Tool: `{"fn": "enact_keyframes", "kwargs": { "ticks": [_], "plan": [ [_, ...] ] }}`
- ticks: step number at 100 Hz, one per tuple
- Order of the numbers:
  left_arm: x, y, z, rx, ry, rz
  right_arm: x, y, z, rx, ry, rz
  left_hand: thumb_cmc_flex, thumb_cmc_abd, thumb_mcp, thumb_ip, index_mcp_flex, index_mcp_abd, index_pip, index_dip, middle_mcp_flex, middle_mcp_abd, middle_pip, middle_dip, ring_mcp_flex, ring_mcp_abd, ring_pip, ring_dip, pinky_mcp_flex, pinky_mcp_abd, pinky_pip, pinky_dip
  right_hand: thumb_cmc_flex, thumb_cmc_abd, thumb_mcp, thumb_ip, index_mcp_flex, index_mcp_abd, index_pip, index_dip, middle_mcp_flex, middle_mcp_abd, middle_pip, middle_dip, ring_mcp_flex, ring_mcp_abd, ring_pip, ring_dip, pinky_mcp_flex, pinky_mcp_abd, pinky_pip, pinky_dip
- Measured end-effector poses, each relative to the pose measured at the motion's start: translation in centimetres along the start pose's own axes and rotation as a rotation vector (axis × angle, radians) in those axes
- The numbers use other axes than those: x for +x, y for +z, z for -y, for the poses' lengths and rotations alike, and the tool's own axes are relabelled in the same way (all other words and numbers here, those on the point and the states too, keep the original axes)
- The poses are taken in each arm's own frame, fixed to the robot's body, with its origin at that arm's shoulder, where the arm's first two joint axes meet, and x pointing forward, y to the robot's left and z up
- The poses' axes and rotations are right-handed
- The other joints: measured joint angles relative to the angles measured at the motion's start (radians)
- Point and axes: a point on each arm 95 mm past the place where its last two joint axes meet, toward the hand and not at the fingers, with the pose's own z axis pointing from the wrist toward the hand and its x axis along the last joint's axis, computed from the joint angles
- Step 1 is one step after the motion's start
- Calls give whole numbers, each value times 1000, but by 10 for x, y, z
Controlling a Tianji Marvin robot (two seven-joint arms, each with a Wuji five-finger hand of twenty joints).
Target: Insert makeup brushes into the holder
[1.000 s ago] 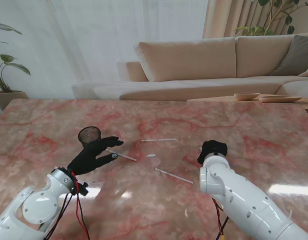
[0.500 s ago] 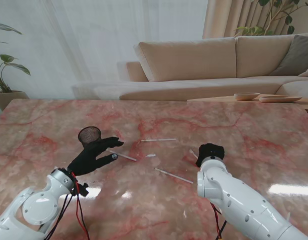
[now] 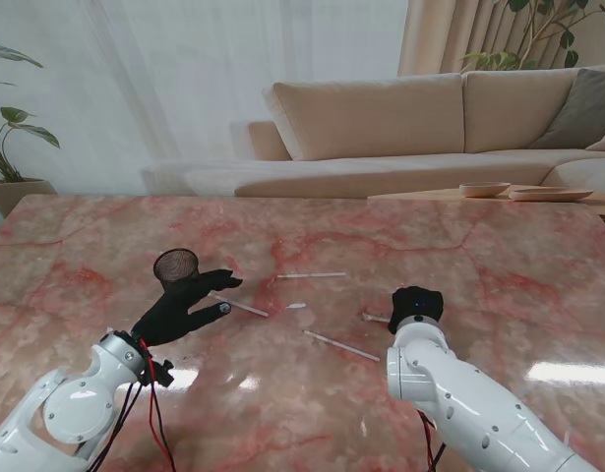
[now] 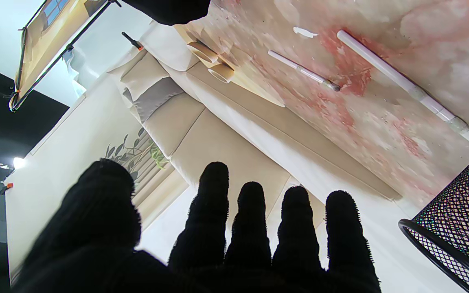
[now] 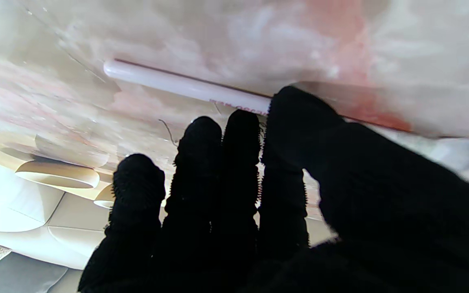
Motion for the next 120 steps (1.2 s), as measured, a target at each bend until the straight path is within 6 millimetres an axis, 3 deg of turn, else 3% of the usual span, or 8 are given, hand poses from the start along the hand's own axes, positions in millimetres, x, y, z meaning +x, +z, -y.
{"fn": "enact_keyframes", "kwargs": {
  "ticks": [47, 61, 74, 92, 120],
  "plan": [
    [0, -2, 1, 3, 3, 11, 2, 3, 2, -16, 19, 2, 0, 0, 0, 0, 0, 0, 0, 0, 0, 0, 0, 0, 0, 0, 0, 0, 0, 24, 0, 0, -9, -72, 79, 5, 57, 6, 32, -49, 63, -7, 12, 12, 41, 0, 15, 0, 32, 1, 1, 0],
    [-1, -2, 1, 1, 2, 15, 4, 4, 3, -8, -7, -3, 0, 0, 0, 0, 0, -1, 0, 0, 0, 0, 0, 0, 0, 0, 0, 0, -2, 48, 0, 0, -61, -76, 153, 29, 43, 7, 8, 139, 5, -14, 73, 75, -1, 0, 12, 0, -15, -2, 1, 0],
    [-1, -2, 2, 3, 2, 18, 5, 4, 4, 4, -26, -3, 0, 0, 0, 0, 0, -1, 0, 0, 0, 0, 0, -8, 0, 0, -10, 0, -2, 58, 0, 0, -107, -76, 211, 42, 34, 7, -22, 285, -47, -20, 152, 83, -46, -11, 1, 0, -49, -12, -2, 0],
    [-1, -4, 3, 8, 4, 21, 3, 5, 5, 5, -4, -7, 0, 0, 0, 0, 0, -1, 0, 0, 0, 0, 0, -9, 0, 0, -10, 0, -3, 61, 0, 0, -141, -76, 228, 73, 34, 4, -33, 355, -110, -19, 202, 89, -103, -17, -7, 0, -93, -22, -38, 22],
    [-1, -5, 4, 9, 7, 23, -5, 2, 15, -66, 66, -26, 0, 0, 0, 0, 0, -2, 0, 0, 0, 0, -1, -10, 0, 0, -11, 0, -4, 82, 0, 2, -184, -19, 231, 73, 36, -5, -122, 478, -154, -22, 234, 90, -128, -19, -11, 0, -112, -22, -54, 37]
  ]
}}
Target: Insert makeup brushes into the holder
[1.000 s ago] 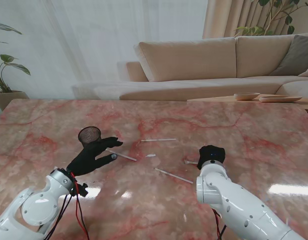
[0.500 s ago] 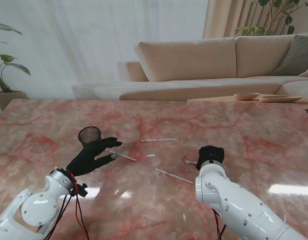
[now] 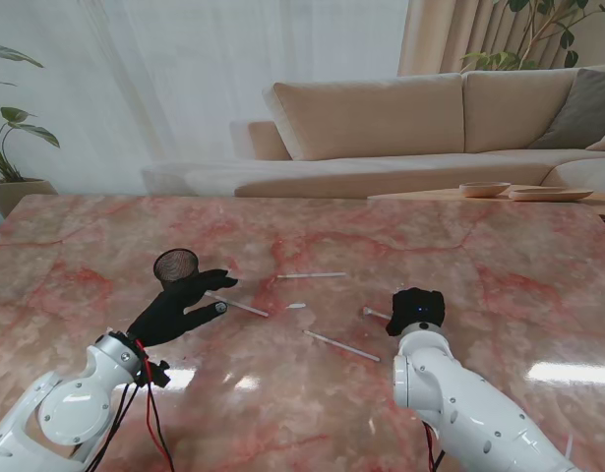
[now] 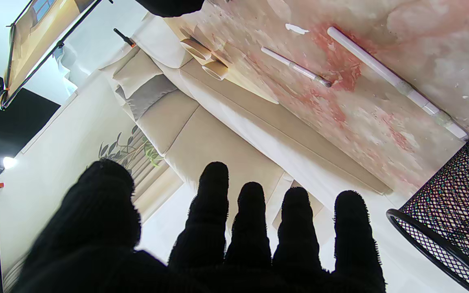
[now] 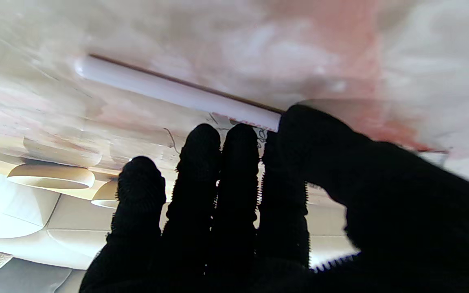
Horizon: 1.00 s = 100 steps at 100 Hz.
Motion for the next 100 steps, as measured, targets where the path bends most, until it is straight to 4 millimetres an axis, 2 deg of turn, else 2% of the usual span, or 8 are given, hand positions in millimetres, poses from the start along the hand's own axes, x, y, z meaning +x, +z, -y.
{"fn": "enact_keyframes", "kwargs": {
  "ticks": [20, 33, 47, 76, 100],
  "plan": [
    [0, 0, 1, 0, 4, 1, -6, -4, 2, -4, 26, 2, 0, 0, 0, 0, 0, -4, 0, 0, 0, 0, -1, 0, 0, 0, 0, 0, -1, 0, 0, 9, -10, 10, -14, -5, 0, -22, -22, 14, -45, -27, -8, 10, 0, 0, 0, 0, -1, 0, -1, 1],
    [0, 0, 1, -1, 4, 2, -12, -9, 2, -5, 53, 6, 0, 0, -1, 0, 0, -6, 0, 0, 0, 0, -1, 0, 0, 0, 0, 0, -1, 0, 0, 10, -10, 13, -18, -12, 3, -34, -37, -20, -49, -27, -38, 10, 0, 0, 0, 0, -1, 0, -9, 1],
    [1, 1, 0, -2, 5, 4, -16, -13, 2, -19, 86, -3, 0, 0, -1, 0, 0, -6, 0, 0, 0, 0, -1, 0, 0, 0, 0, 0, -1, 0, 0, 11, -10, 15, -22, -13, 13, -34, -56, -28, -34, -14, -110, -46, 0, 0, 0, 0, -1, 0, -10, 4],
    [2, 2, 0, -5, 7, 3, -17, -19, -9, -57, 187, -24, 0, 0, -1, 0, 0, -6, 0, 3, 0, 0, -1, 0, 0, 0, 0, 0, -9, 13, 0, 13, -10, 15, -23, -13, 14, -34, -57, -28, -34, -10, -112, -53, 0, 0, 8, 0, -1, 0, -10, 12],
    [2, 2, -2, -9, 7, 7, -16, -23, -21, -61, 379, -45, 0, 0, -1, 0, 0, -6, 0, 13, 0, 2, -1, 0, 0, 7, 0, 1, -12, 43, -1, 35, -10, 15, -23, -14, 14, -34, -57, -34, -33, -8, -116, -53, 0, 0, 10, 0, -5, 1, -10, 12]
  ]
}}
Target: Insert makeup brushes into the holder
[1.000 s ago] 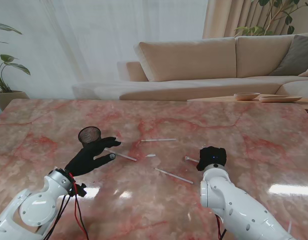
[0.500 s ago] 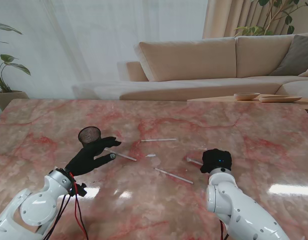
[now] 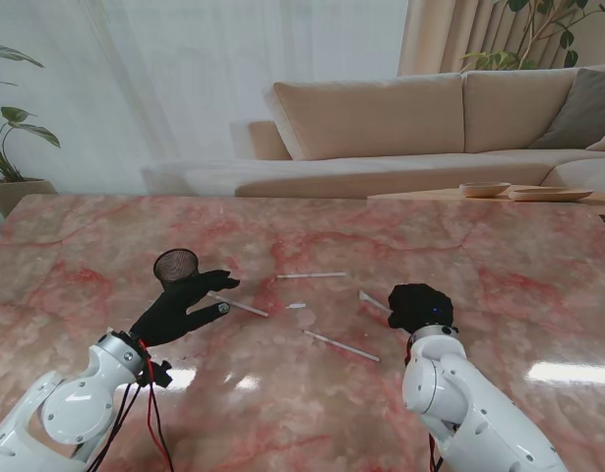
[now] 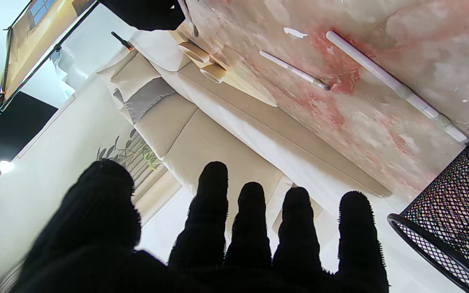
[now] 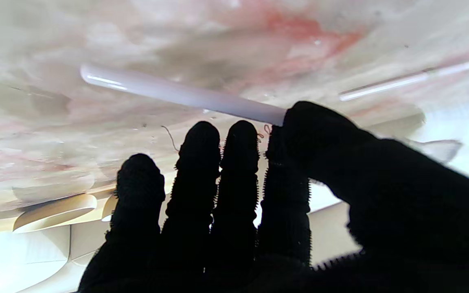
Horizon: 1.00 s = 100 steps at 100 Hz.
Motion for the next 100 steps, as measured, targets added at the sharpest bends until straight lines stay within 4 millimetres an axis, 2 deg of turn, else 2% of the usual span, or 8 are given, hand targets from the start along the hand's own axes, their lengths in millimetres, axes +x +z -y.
{"fn": "enact_keyframes", "kwargs": {
  "ticks": [22, 42, 59, 69, 76, 84, 91, 100],
  "plan": [
    [2, 3, -4, 5, -61, -2, 10, -5, -11, 7, 196, -60, 25, -6, 1, 0, 1, 0, 0, 1, 0, 13, 0, 14, 0, 5, 0, 12, -9, 3, 0, 22, 1, 0, 0, 0, 0, 0, 0, -9, -16, 5, -16, -5, -39, 1, -16, 0, -47, 12, -54, 0],
    [3, 8, -10, -14, -86, -4, 23, -13, -24, -23, 287, -103, 24, -16, 1, 0, 1, 0, 12, 2, 0, 23, 0, 40, 0, 12, 0, 24, -12, 5, -7, 35, 3, 0, 0, 0, 0, 0, 0, -32, -92, 15, -28, -100, -111, 8, -61, -27, -115, 13, -138, 0],
    [3, 12, -13, -22, -120, -6, 36, -21, -37, -17, 444, -178, 24, -37, 3, 0, 1, 0, 14, 2, 0, 23, 0, 51, -25, 14, 0, 34, -24, 5, -25, 40, 5, 0, -4, -1, 1, 0, 0, -34, -162, 25, -55, -162, -298, 20, -177, -99, -249, 22, -322, -49],
    [4, 13, -15, -20, -160, -5, 45, -26, -45, -21, 494, -209, 22, -131, 153, 0, 1, 0, 31, 7, 0, 26, 0, 79, -25, 17, 0, 66, -25, 4, -54, 65, 6, 1, -6, -1, 1, 0, 0, -34, -200, 34, -77, -199, -370, 19, -212, -140, -302, 12, -399, -50],
    [4, 15, -17, -25, -173, -3, 51, -29, -50, -23, 528, -232, 21, -207, 247, -8, 1, 0, 48, 13, 0, 37, 39, 149, -25, 32, 46, 151, -25, -8, -77, 66, 6, 1, -6, -1, 1, 0, 0, -34, -210, 36, -89, -218, -383, 19, -247, -162, -315, 11, -434, -64],
    [5, 18, -20, -38, -166, -5, 56, -31, -54, -19, 585, -263, 20, -330, 371, -60, 1, 0, 70, 17, 0, 37, 96, 237, -24, 43, 110, 265, -25, -16, -80, 80, 7, 1, -8, -1, 1, 0, 0, -34, -222, 38, -106, -231, -383, 19, -264, -184, -317, 11, -457, -64],
    [6, 21, -24, -39, -150, -15, 61, -33, -57, -11, 632, -278, -24, -444, 501, -106, 12, -9, 79, 25, 0, 34, 135, 294, -20, 52, 165, 337, -25, -17, -80, 103, 7, 1, -9, -1, 1, 0, 0, -34, -232, 46, -107, -248, -408, 19, -288, -199, -324, 11, -482, -72],
    [9, 27, -30, -14, -178, -24, 67, -35, -58, 8, 699, -293, -34, -543, 610, -124, 36, -50, 90, 37, 3, 23, 181, 357, -11, 61, 235, 430, -25, -18, -81, 134, 7, 2, -9, -1, 1, 0, 0, -34, -246, 49, -117, -261, -411, 19, -294, -211, -328, 11, -489, -72]
  ]
}}
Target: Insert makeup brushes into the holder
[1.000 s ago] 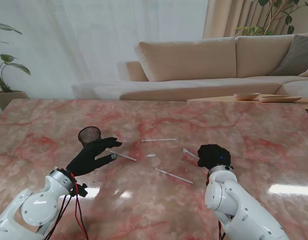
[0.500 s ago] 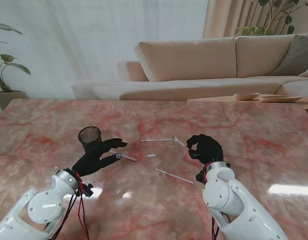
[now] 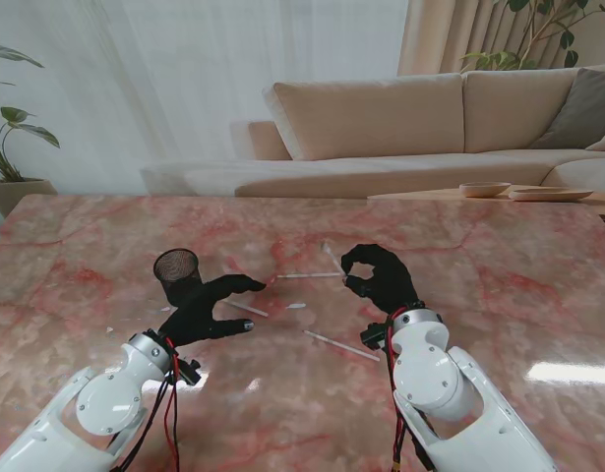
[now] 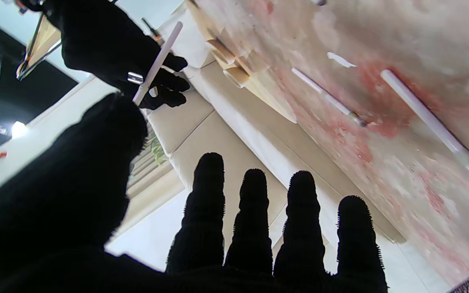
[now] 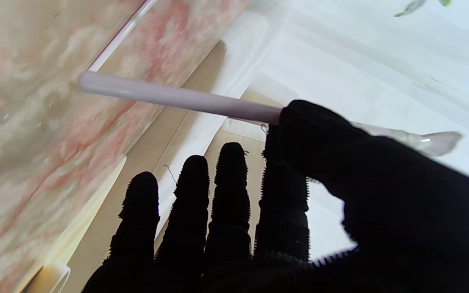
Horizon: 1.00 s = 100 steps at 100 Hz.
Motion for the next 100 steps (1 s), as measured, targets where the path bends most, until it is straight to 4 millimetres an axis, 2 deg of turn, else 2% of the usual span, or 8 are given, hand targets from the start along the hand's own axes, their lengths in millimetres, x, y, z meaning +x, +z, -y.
{"fn": "enact_keyframes", "kwargs": {
  "ticks": [15, 19, 26, 37, 68, 74, 88, 100],
  "plan": [
    [4, 12, -13, 21, -120, -4, 10, 0, 7, 43, 129, -43, -1, -61, 97, -12, 57, -29, 33, 12, 71, -14, 144, 187, 52, 37, 225, 274, 4, -2, 70, 61, 8, 0, -7, -1, 0, 0, 0, 0, -14, 2, -2, -11, -10, 0, -20, -16, -10, -1, -19, 0],
    [4, 16, -17, 27, -131, -4, 12, 1, 9, 51, 137, -58, -1, -63, 103, -12, 60, -30, 33, 14, 82, -15, 156, 201, 62, 42, 238, 289, 4, -2, 76, 66, 8, 0, -7, -1, 0, 0, 0, 0, -14, 2, -2, -11, -10, 0, -20, -16, -12, -1, -19, 0],
    [6, 22, -23, 35, -163, -5, 16, 2, 12, 65, 156, -73, -1, -95, 137, -12, 114, -40, 57, 19, 150, -32, 228, 307, 114, 74, 341, 395, 14, -2, 131, 101, 9, 1, -11, -1, 0, 0, 0, -1, -26, 2, -8, -13, -23, 0, -18, -20, -22, -3, -29, 0],
    [10, 29, -31, 42, -188, -6, 19, 4, 17, 92, 234, -83, -13, -110, 172, -23, 169, -47, 67, 27, 178, -47, 254, 350, 116, 79, 367, 428, 14, -2, 154, 114, 9, 7, -15, -2, 0, 0, 0, -10, -27, 3, -9, -13, -34, 0, -17, -21, -33, -11, -44, 0],
    [19, 41, -38, 110, -211, 1, 28, 5, 27, 153, 330, -96, -13, -111, 179, -23, 203, -74, 90, 28, 180, -58, 266, 386, 135, 91, 378, 436, 13, -1, 154, 118, 9, 10, -22, -2, 0, 0, 0, -11, -37, 6, -14, -24, -45, 0, -17, -22, -36, -11, -49, 0],
    [21, 43, -38, 118, -216, -2, 30, 5, 29, 162, 344, -99, -13, -111, 179, -23, 203, -86, 90, 29, 180, -61, 230, 355, 132, 92, 346, 392, 8, -1, 154, 125, 9, 10, -22, -2, 0, 0, 0, -11, -37, 7, -14, -24, -45, 0, -17, -22, -36, -11, -50, 0],
    [24, 46, -39, 120, -285, -6, 34, 5, 33, 184, 382, -114, -13, -111, 179, -23, 202, -105, 92, 30, 112, -61, 27, 41, 56, 52, 99, 79, -2, -1, 111, 126, 9, 10, -22, -2, 0, 0, 0, -11, -37, 9, -14, -24, -45, 0, -17, -22, -36, -11, -52, 0],
    [26, 48, -41, 109, -349, -14, 35, 6, 36, 199, 382, -128, -12, -111, 179, -23, 201, -113, 93, 38, 97, -61, 5, -39, 30, 42, 28, -10, -10, -3, 38, 111, 9, 10, -22, -2, 0, 0, 0, -11, -37, 10, -14, -24, -45, 0, -17, -22, -36, -11, -68, 0]
  ]
}}
